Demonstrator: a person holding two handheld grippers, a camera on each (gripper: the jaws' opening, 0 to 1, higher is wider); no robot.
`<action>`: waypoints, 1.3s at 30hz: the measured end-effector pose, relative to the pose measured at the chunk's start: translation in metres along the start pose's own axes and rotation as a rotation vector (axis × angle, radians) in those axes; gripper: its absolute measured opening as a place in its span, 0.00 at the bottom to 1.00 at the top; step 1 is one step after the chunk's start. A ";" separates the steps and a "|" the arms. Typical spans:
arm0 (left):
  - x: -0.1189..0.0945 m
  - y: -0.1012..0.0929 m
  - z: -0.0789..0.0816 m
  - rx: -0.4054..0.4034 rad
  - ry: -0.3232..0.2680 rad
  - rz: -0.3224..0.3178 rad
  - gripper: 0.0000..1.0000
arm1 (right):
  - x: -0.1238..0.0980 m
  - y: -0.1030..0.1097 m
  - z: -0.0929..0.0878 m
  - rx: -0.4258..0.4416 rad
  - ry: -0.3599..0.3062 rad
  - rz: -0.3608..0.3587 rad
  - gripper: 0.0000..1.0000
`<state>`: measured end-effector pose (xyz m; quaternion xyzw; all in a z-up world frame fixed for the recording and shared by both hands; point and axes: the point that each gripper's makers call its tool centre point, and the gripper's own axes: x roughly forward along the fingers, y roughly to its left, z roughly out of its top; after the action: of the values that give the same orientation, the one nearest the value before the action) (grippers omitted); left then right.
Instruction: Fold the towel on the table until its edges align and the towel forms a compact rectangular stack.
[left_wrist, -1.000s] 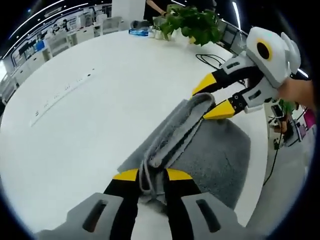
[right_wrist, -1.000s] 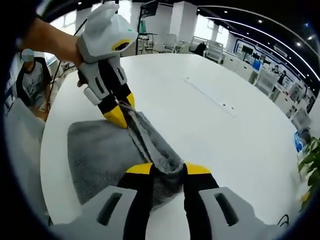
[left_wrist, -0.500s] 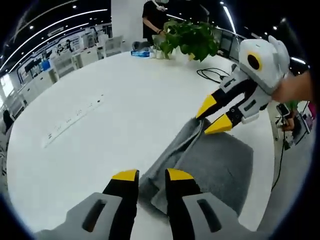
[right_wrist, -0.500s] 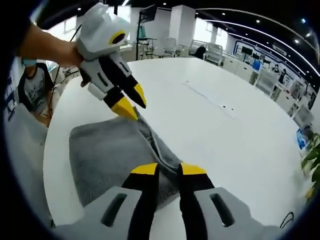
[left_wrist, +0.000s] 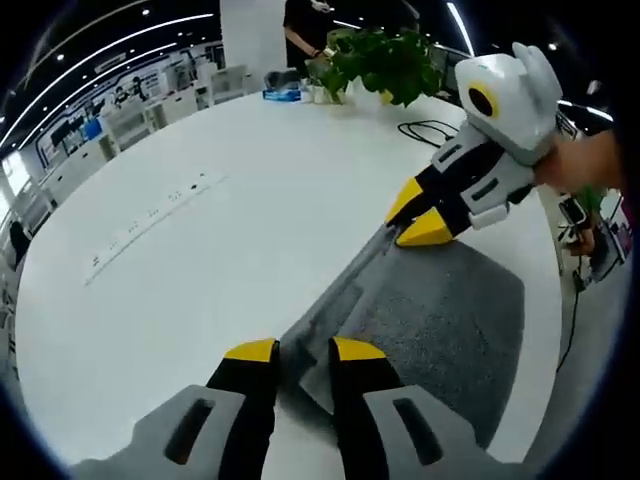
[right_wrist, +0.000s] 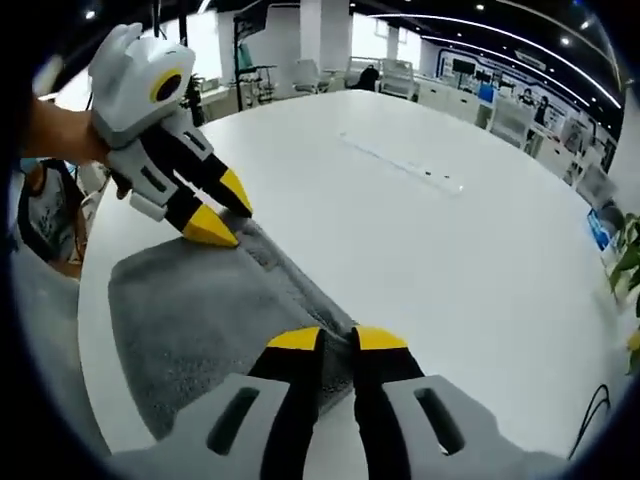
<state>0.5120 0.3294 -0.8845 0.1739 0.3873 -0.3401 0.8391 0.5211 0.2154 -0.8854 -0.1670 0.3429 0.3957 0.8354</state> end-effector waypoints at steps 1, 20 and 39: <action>-0.003 0.000 0.001 0.001 -0.010 0.004 0.20 | -0.003 -0.005 0.007 -0.019 -0.047 -0.029 0.12; -0.037 -0.004 -0.013 -0.165 -0.083 0.021 0.44 | -0.032 0.029 -0.005 0.158 -0.130 0.030 0.50; -0.016 -0.039 -0.044 -0.346 -0.039 -0.075 0.47 | -0.025 0.043 -0.053 0.320 -0.031 0.035 0.37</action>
<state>0.4535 0.3329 -0.9013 0.0058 0.4301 -0.3025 0.8506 0.4535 0.1994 -0.9059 -0.0198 0.3916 0.3532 0.8494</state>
